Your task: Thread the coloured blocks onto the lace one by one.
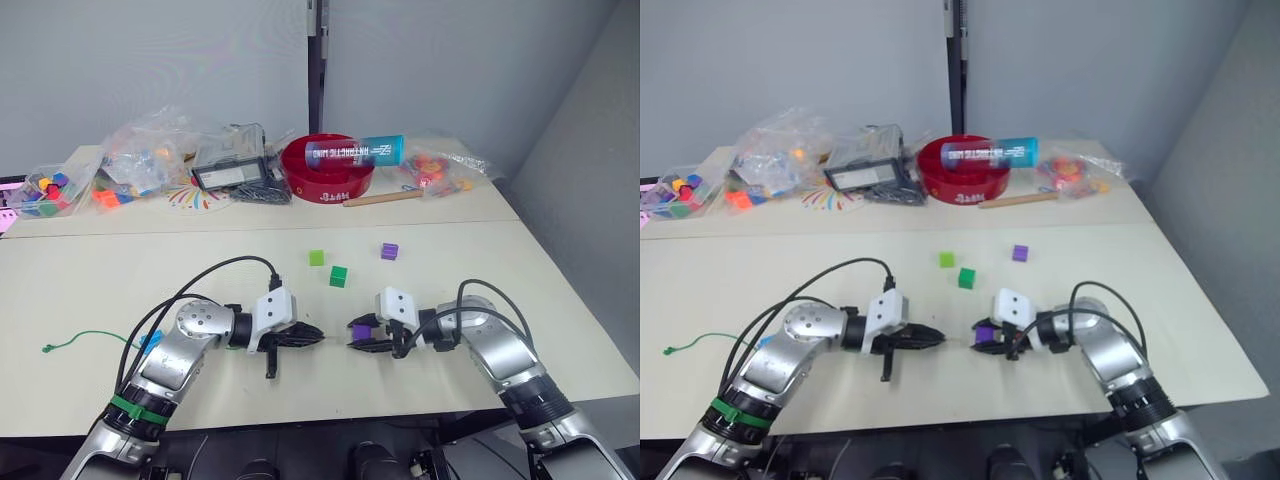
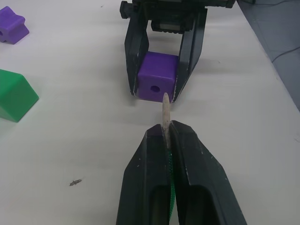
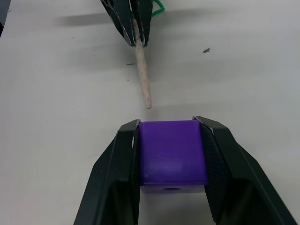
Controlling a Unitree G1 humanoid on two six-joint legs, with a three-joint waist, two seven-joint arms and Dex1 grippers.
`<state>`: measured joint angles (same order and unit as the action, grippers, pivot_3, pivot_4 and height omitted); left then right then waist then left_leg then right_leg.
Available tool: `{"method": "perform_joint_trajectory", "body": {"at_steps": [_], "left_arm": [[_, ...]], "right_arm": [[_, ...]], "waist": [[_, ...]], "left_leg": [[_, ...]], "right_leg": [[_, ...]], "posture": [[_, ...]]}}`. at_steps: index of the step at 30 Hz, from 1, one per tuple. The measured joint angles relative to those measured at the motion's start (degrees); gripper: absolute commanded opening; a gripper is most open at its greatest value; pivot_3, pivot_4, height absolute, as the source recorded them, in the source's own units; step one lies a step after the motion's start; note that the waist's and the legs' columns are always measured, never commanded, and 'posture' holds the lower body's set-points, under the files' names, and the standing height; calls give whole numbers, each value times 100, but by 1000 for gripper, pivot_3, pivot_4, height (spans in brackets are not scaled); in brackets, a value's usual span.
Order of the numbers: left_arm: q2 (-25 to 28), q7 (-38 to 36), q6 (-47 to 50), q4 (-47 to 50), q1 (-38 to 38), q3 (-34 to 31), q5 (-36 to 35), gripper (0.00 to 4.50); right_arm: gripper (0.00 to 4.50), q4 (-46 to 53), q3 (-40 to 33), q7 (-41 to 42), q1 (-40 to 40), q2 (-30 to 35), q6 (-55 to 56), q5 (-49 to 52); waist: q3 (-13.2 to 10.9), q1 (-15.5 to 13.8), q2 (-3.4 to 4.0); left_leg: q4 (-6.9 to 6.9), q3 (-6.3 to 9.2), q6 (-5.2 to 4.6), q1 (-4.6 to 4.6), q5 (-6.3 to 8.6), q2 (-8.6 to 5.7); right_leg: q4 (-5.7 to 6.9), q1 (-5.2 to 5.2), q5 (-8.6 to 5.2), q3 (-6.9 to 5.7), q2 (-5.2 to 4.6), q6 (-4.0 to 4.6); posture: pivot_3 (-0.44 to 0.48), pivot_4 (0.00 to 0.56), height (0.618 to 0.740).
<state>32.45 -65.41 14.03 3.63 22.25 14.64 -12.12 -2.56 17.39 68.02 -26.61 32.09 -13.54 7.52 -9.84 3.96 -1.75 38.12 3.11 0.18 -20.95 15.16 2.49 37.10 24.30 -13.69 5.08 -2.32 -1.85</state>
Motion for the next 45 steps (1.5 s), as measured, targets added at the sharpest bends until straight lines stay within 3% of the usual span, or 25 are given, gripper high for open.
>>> {"method": "perform_joint_trajectory", "body": {"at_steps": [32,45], "left_arm": [[-238,411,359,-34,47,179,377,0],[-234,368,582,393,4,149,289,0]], "right_arm": [[1195,486,140,-319,12,-221,-758,-176],[1195,616,144,-505,93,-229,-863,-233]], "waist": [[0,12,0],[0,4,0]], "left_leg": [[0,-1,0,6,0,0],[0,-3,1,20,-1,-1]], "right_leg": [[1,-3,1,1,0,2],[2,-17,3,4,0,3]], "posture": [[0,150,731],[0,150,731]]}}
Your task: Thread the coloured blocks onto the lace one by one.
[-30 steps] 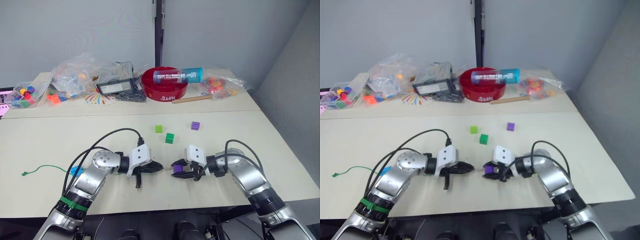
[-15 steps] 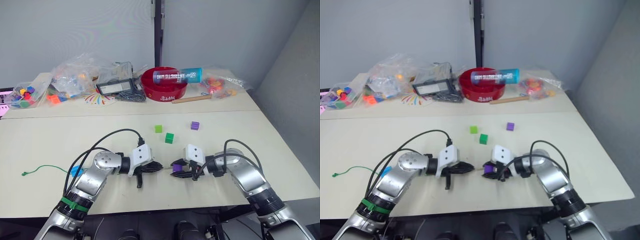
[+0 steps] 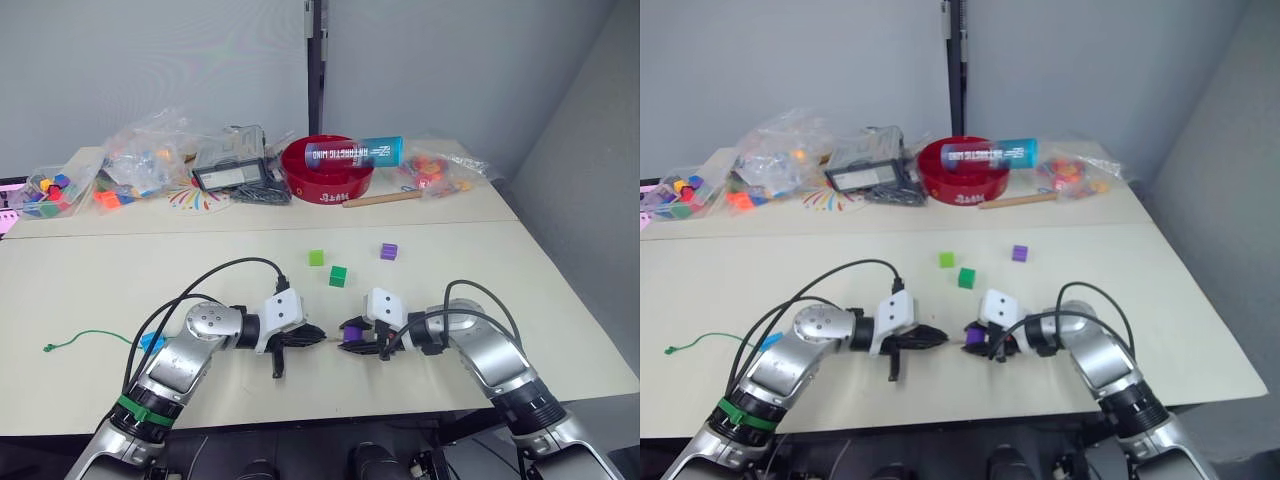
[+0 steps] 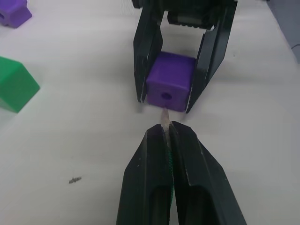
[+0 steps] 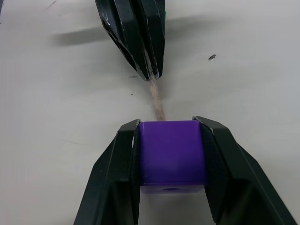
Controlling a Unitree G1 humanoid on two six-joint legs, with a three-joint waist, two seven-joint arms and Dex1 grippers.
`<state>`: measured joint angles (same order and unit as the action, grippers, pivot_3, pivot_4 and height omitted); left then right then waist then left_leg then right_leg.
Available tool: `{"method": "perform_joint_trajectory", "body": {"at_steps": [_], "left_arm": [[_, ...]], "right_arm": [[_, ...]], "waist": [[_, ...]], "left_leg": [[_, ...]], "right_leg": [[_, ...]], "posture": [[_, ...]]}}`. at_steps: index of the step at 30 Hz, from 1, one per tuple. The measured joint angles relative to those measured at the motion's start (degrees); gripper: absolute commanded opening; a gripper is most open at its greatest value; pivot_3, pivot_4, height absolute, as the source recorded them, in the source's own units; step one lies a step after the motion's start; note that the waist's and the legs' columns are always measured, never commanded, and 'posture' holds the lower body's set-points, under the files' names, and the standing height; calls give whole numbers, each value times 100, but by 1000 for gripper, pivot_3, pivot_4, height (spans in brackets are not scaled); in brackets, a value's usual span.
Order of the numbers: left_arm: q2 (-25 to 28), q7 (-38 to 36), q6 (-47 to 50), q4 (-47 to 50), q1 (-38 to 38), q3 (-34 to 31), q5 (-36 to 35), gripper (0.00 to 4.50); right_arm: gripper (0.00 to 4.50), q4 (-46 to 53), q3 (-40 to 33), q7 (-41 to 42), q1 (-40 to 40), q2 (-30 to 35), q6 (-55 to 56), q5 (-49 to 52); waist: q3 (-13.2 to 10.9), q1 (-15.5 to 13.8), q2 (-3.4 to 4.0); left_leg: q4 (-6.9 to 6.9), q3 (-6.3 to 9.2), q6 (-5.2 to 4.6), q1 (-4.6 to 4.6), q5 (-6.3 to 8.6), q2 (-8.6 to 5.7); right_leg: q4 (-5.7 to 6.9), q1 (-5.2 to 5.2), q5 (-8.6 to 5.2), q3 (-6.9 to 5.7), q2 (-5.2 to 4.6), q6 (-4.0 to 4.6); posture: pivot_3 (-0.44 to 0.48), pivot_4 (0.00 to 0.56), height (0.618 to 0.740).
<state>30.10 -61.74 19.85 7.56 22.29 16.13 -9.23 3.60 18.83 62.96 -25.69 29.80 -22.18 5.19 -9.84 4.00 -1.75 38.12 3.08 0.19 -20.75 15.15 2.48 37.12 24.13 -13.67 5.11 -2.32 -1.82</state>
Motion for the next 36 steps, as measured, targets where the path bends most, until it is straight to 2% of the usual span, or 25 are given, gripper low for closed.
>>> {"method": "perform_joint_trajectory", "body": {"at_steps": [17,25,36], "left_arm": [[-205,29,-28,-49,37,-11,-11,0],[-98,-102,-363,-566,-45,6,20,0],[-64,-140,-594,-650,11,166,189,0]], "right_arm": [[1195,164,11,-147,1,-65,-336,49],[1195,503,-30,-232,97,1,-663,68],[1195,715,-36,-296,214,11,-683,185]], "waist": [[2,6,-2],[3,-37,-1],[4,-143,-3]], "left_leg": [[-1,-3,0,19,0,1],[-2,-4,0,19,0,-1],[-2,-4,0,0,0,0]], "right_leg": [[0,-13,0,7,4,0],[-4,-16,-2,7,3,-3],[-11,-4,-3,5,2,-4]], "posture": [[0,150,731],[0,150,731],[0,150,731]]}}
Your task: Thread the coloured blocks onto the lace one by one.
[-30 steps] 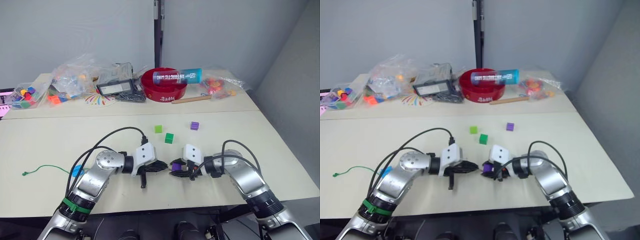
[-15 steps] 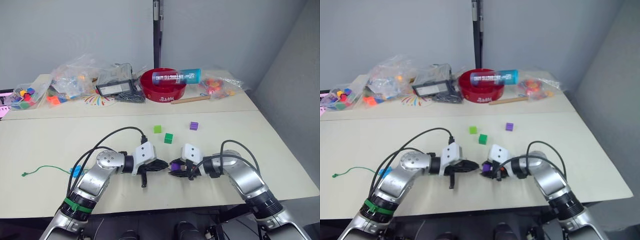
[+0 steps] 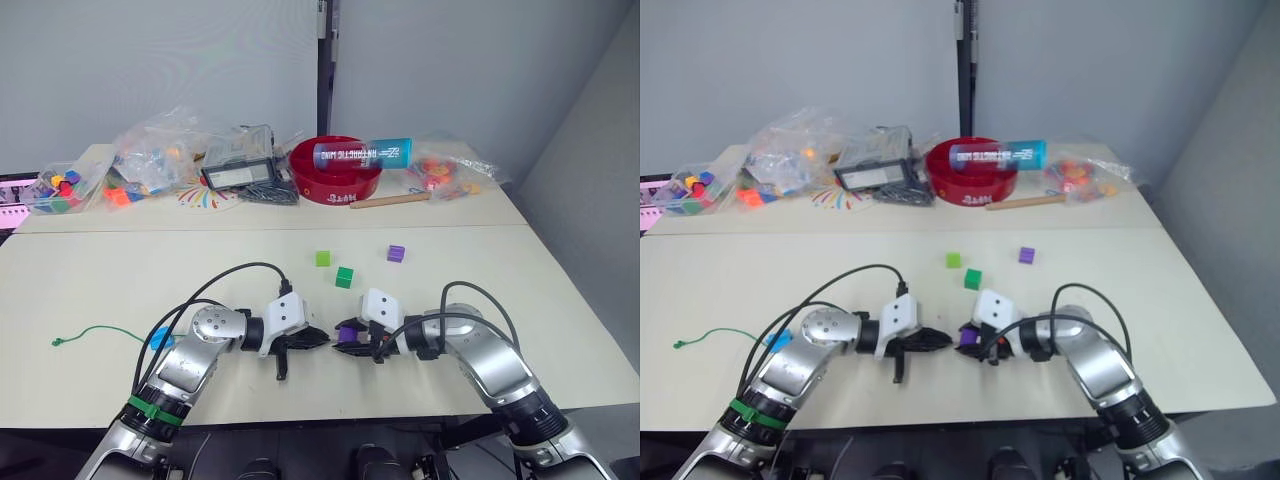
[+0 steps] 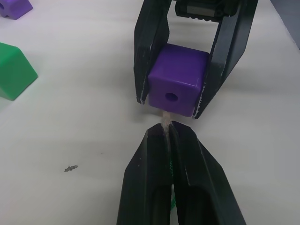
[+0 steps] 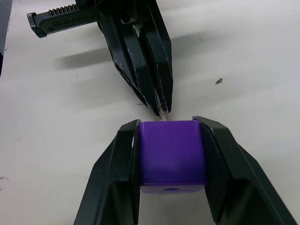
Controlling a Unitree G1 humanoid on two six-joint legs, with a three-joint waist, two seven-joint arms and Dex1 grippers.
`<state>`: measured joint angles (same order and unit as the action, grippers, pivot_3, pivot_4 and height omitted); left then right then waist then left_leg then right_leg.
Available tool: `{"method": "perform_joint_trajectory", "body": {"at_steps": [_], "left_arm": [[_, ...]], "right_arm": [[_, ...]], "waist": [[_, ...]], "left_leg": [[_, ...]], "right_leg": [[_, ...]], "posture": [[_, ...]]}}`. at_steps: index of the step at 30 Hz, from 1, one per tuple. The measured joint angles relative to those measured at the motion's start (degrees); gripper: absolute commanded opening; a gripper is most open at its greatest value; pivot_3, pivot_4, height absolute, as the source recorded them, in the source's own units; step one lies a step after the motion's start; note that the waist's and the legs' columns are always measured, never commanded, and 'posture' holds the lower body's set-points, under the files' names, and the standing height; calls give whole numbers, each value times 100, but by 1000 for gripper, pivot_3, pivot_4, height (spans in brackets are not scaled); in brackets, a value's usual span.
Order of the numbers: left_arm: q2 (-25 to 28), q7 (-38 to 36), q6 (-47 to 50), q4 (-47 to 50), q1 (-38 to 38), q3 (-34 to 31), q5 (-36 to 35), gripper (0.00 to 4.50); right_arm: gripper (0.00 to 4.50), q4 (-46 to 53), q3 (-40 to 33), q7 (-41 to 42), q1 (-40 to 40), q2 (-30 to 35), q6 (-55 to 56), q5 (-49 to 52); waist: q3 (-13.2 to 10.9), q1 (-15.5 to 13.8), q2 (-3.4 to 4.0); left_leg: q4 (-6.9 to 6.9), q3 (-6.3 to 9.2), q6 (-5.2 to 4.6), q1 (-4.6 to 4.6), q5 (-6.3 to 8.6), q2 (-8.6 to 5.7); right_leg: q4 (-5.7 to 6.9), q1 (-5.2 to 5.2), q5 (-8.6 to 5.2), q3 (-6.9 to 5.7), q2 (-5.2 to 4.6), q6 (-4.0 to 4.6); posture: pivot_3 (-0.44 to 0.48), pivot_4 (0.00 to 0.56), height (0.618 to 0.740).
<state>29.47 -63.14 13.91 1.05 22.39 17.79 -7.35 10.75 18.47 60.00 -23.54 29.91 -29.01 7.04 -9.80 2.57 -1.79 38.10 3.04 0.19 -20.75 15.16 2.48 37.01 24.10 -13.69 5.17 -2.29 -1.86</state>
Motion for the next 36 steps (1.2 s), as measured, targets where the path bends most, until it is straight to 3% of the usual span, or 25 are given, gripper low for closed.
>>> {"method": "perform_joint_trajectory", "body": {"at_steps": [14,36], "left_arm": [[65,-56,-97,-39,10,32,13,0],[35,-175,236,-12,94,-11,-185,0]], "right_arm": [[1195,-10,-41,101,177,399,113,118],[1195,-109,-29,240,165,462,292,255]], "waist": [[0,-8,0],[0,-14,0]], "left_leg": [[0,1,0,-8,0,0],[0,4,0,-21,0,0]], "right_leg": [[-7,2,-1,-2,0,-1],[-14,10,-1,-5,-1,-1]], "posture": [[0,150,731],[0,150,731]]}}
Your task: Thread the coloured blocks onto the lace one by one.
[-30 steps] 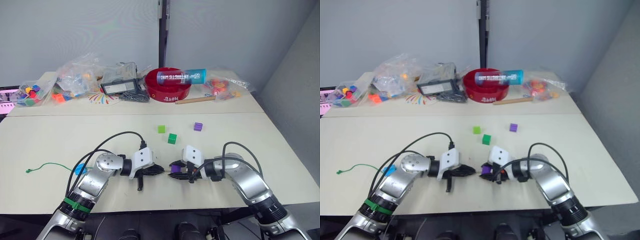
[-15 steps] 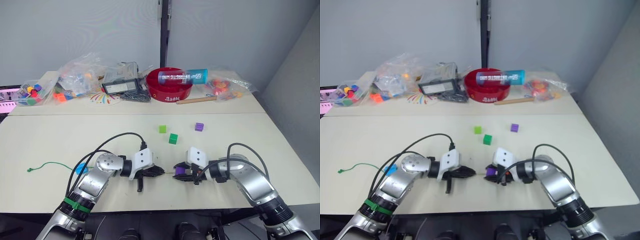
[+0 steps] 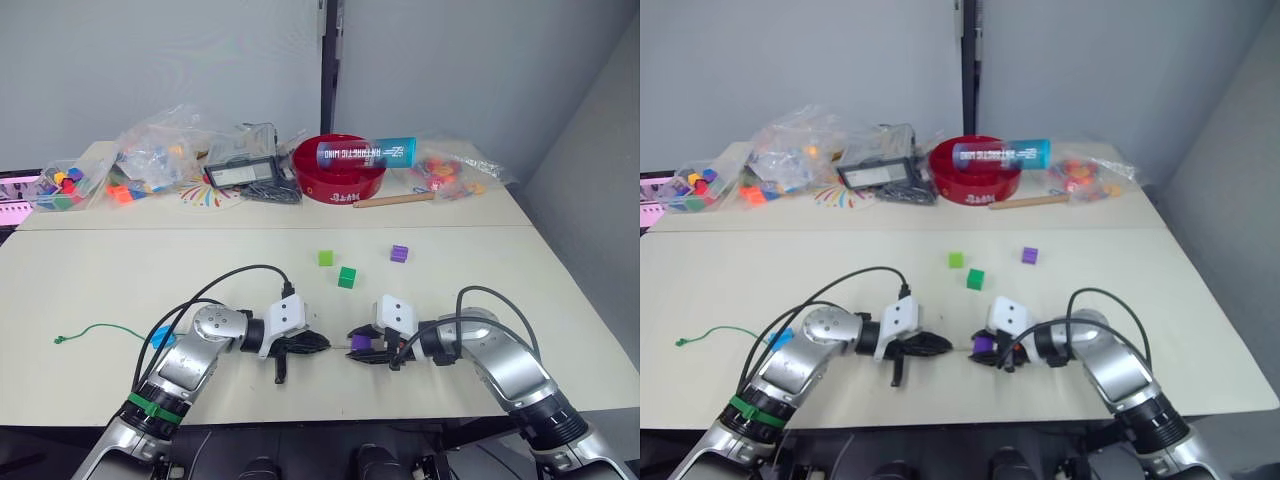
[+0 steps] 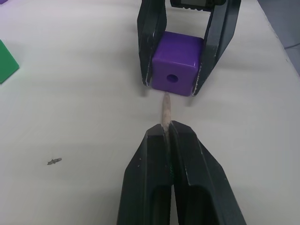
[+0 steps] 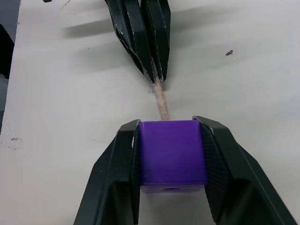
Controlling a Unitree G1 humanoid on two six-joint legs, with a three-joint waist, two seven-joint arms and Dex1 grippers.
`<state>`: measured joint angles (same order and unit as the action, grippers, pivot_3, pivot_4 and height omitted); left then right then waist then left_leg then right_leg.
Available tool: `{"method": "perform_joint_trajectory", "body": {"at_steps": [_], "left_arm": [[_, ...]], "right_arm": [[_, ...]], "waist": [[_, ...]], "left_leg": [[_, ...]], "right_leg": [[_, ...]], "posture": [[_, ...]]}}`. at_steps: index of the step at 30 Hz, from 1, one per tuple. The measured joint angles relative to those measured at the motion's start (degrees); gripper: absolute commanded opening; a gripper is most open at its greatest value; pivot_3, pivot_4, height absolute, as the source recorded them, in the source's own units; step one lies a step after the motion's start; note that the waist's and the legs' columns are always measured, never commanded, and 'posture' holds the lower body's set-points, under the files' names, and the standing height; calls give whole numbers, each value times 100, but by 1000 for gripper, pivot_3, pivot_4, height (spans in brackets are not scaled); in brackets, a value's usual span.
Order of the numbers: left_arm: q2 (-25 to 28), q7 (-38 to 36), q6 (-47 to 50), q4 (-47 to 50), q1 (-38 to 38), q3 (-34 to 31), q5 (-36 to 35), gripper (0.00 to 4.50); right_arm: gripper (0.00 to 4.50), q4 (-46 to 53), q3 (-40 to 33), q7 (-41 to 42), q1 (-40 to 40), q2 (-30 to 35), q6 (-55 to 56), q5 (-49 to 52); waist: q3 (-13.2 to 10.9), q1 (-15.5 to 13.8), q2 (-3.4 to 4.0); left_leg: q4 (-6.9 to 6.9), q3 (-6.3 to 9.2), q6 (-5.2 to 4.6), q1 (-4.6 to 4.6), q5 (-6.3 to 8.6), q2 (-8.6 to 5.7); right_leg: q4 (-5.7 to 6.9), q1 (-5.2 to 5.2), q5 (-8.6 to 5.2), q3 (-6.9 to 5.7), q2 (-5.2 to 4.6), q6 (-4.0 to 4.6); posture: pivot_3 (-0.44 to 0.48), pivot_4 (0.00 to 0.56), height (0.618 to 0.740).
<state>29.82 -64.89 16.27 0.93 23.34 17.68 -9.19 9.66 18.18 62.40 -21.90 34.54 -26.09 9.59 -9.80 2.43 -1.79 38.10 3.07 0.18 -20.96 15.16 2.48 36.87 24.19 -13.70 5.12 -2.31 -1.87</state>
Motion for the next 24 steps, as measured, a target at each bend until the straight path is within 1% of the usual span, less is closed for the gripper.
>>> {"method": "perform_joint_trajectory", "body": {"at_steps": [24], "left_arm": [[-139,60,163,215,146,19,7,0]], "right_arm": [[1195,63,52,-80,-34,-62,-204,-41]], "waist": [[0,1,0]], "left_leg": [[0,1,0,4,0,0]], "right_leg": [[3,-4,1,-1,-1,0]], "posture": [[0,150,731]]}}
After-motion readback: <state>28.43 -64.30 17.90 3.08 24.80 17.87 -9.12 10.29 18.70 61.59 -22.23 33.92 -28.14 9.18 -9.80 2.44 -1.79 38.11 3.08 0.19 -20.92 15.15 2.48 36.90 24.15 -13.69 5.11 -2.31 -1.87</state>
